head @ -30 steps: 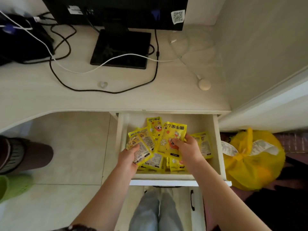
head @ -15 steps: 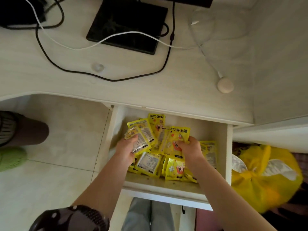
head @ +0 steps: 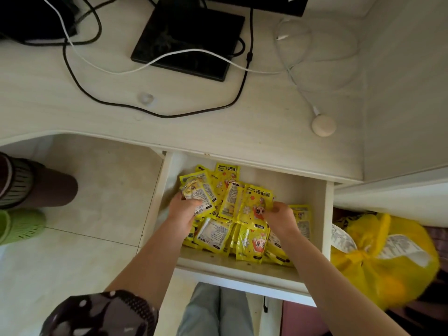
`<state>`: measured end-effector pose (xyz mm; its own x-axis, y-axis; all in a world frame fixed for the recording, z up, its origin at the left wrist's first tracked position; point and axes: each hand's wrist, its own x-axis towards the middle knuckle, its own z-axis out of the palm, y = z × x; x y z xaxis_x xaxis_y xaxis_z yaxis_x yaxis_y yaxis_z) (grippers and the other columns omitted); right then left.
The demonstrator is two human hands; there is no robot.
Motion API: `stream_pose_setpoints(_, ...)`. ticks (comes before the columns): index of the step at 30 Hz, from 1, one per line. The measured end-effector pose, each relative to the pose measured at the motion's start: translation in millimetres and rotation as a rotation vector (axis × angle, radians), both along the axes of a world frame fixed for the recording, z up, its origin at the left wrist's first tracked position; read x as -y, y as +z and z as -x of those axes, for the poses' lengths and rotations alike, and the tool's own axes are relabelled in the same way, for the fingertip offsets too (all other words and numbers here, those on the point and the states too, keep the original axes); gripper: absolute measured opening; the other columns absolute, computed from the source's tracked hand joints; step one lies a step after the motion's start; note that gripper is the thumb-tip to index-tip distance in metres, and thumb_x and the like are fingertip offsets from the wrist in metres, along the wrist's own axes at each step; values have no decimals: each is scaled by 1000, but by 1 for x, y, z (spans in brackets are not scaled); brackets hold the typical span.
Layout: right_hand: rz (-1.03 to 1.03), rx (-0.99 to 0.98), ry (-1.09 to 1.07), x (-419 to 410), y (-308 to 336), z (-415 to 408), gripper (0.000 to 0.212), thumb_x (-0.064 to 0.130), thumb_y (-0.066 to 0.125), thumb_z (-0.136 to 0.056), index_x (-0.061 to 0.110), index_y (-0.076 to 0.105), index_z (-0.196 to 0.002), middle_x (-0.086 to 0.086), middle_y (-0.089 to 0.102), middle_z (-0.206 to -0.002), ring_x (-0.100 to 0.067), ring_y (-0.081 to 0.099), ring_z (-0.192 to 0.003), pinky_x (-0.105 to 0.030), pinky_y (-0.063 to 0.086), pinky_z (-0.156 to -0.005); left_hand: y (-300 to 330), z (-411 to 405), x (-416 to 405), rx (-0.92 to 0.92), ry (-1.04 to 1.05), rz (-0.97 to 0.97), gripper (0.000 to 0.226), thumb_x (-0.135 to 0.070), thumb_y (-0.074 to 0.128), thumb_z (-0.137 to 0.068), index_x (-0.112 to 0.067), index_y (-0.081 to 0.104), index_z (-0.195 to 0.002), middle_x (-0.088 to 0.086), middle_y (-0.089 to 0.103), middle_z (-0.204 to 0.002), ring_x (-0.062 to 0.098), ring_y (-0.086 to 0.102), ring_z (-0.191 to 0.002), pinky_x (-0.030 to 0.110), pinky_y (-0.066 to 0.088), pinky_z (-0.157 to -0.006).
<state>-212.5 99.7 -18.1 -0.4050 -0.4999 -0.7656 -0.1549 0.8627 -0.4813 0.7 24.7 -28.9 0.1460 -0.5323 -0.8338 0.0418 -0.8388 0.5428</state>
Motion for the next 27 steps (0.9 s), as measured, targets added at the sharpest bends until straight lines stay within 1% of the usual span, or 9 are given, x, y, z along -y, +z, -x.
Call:
stream_pose_setpoints(3, -1, -33, 38, -7, 11, 2, 17, 14, 59, -88, 10, 55, -104, -3, 57, -85, -18, 53, -70, -29, 42, -65, 12, -3, -9, 156, -172, 45, 32, 6, 64, -78, -19, 59, -97, 12, 67, -110, 26, 65, -91, 39, 54, -81)
stream_pose_setpoints(5, -3, -54, 89, -11, 20, 1, 18, 14, 58, -87, 12, 51, -104, -3, 53, -83, -21, 53, -72, -33, 45, -69, 25, -6, -17, 247, -274, 64, 41, 0, 68, -77, -18, 58, -112, 13, 65, -117, 31, 65, -98, 43, 54, -87)
stream_pose_setpoints(7, 8, -88, 142, -14, 32, -2, 25, 14, 53, -86, 3, 54, -109, -4, 55, -80, -19, 49, -61, -30, 44, -58, 40, -8, -26, 262, -294, 68, 56, -2, 66, -80, -20, 51, -131, 1, 62, -119, 29, 63, -103, 46, 51, -92)
stream_pose_setpoints(9, 28, -92, 157, -17, 46, -7, 41, 14, 50, -89, 6, 50, -130, -10, 64, -105, -15, 52, -63, -23, 37, -49, 57, -11, -36, 236, -292, 84, 53, 1, 62, -83, -17, 52, -132, -12, 58, -101, 17, 60, -91, 43, 49, -93)
stream_pose_setpoints(11, 78, -95, 185, -20, 61, -13, 49, 14, 49, -93, 10, 41, -140, -9, 59, -128, -12, 55, -69, -22, 38, -49, 70, -18, -44, 214, -289, 113, 40, 4, 63, -82, -21, 63, -114, -10, 59, -98, 16, 59, -91, 37, 50, -93)
stream_pose_setpoints(16, 171, -126, 306, -23, 93, -38, 47, 14, 47, -94, 14, 39, -140, -4, 55, -134, -8, 54, -67, -22, 42, -47, 102, -39, -69, 226, -284, 161, 23, 4, 60, -82, -18, 57, -74, 6, 61, -86, 18, 53, -83, 32, 43, -76)
stream_pose_setpoints(22, 298, -190, 528, -26, 118, -90, 37, 17, 51, -95, 14, 46, -131, -3, 57, -129, -18, 59, -91, -29, 48, -72, 139, -76, -99, 227, -93, 215, 18, -16, 65, -84, -22, 66, -101, -1, 65, -81, 14, 58, -69, 32, 48, -72)
stream_pose_setpoints(25, 339, -172, 628, -30, 127, -121, 37, 15, 52, -94, 15, 46, -131, -3, 56, -130, -21, 56, -113, -27, 45, -82, 148, -101, -115, 285, -56, 285, 20, -17, 66, -84, -19, 68, -104, 2, 70, -92, 18, 63, -80, 34, 51, -78)
stream_pose_setpoints(27, 367, -172, 711, -29, 134, -144, 38, 15, 52, -94, 14, 45, -132, -5, 55, -130, -22, 55, -117, -26, 44, -85, 154, -122, -127, 360, -74, 340, 20, -18, 62, -88, -20, 67, -107, -2, 69, -96, 11, 63, -85, 21, 49, -72)
